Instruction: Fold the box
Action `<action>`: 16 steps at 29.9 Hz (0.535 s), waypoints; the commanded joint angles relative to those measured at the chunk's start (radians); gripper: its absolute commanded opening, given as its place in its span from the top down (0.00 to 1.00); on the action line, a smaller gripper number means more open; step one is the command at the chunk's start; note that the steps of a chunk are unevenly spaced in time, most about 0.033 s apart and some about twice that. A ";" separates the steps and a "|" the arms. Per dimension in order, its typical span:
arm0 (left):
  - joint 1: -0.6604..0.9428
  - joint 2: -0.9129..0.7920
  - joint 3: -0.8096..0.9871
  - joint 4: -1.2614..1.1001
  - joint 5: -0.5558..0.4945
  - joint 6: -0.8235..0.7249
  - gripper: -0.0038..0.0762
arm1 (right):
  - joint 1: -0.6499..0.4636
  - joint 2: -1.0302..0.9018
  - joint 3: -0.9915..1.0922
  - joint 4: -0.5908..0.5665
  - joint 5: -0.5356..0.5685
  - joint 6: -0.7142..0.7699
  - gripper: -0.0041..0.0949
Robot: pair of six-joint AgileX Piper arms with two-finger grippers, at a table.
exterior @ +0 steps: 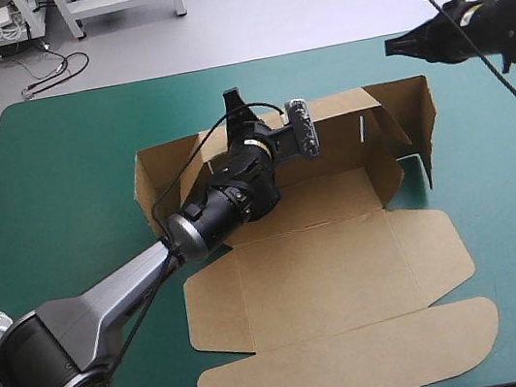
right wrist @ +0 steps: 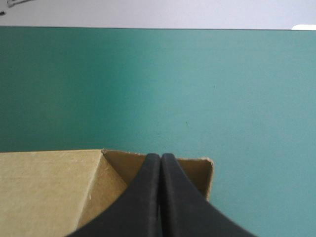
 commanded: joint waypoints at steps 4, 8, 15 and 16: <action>-0.032 -0.047 -0.020 0.005 0.009 -0.019 0.96 | -0.054 0.219 -0.297 0.155 0.144 -0.061 0.98; -0.037 -0.047 -0.020 0.006 0.015 -0.020 0.96 | -0.095 0.306 -0.368 0.190 0.221 -0.064 0.98; -0.037 -0.047 -0.020 0.006 0.019 -0.023 0.96 | -0.106 0.367 -0.364 0.217 0.221 -0.081 0.98; -0.037 -0.047 -0.020 0.006 0.018 -0.023 0.96 | -0.106 0.368 -0.364 0.233 0.221 -0.081 0.98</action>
